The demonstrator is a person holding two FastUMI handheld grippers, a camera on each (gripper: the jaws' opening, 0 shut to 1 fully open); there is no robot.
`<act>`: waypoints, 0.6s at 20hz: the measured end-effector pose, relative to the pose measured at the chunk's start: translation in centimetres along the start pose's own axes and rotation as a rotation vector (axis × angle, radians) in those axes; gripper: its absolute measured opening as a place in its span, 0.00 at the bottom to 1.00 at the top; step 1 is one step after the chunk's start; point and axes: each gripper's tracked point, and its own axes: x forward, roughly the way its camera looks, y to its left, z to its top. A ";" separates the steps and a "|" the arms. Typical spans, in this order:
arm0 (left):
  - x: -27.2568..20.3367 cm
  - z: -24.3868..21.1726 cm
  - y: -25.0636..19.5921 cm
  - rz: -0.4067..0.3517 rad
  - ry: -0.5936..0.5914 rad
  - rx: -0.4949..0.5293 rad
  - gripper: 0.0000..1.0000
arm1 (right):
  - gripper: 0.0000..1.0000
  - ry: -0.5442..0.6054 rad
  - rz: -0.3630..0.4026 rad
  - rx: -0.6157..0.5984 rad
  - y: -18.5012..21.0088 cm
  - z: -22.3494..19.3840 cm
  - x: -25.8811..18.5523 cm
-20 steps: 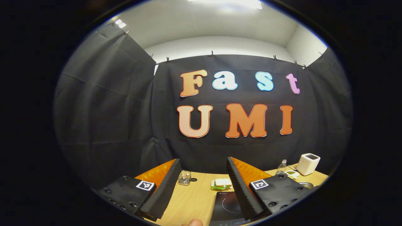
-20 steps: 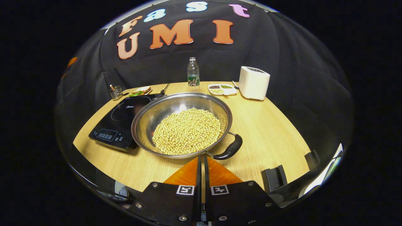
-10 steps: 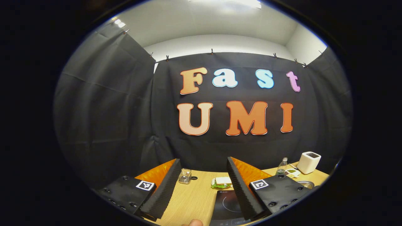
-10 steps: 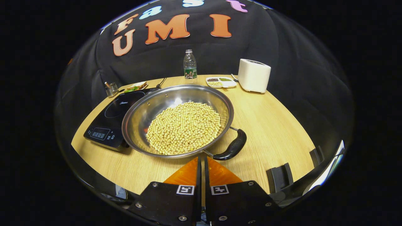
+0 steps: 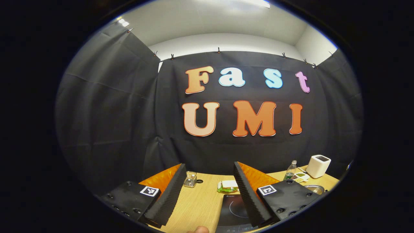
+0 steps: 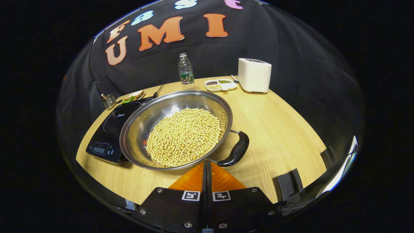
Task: First push the handle of the pot to place it horizontally, then grasp the pot with both hands and set it on the induction cooktop.
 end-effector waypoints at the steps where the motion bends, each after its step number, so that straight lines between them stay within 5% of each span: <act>1: 0.1 -0.1 0.1 0.003 0.000 0.002 0.93 | 0.00 -0.001 -0.005 0.006 -0.2 0.2 0.1; 12: 1.2 -0.6 -0.4 0.007 0.009 0.014 0.96 | 0.00 -0.012 -0.049 0.048 -2.3 2.1 2.2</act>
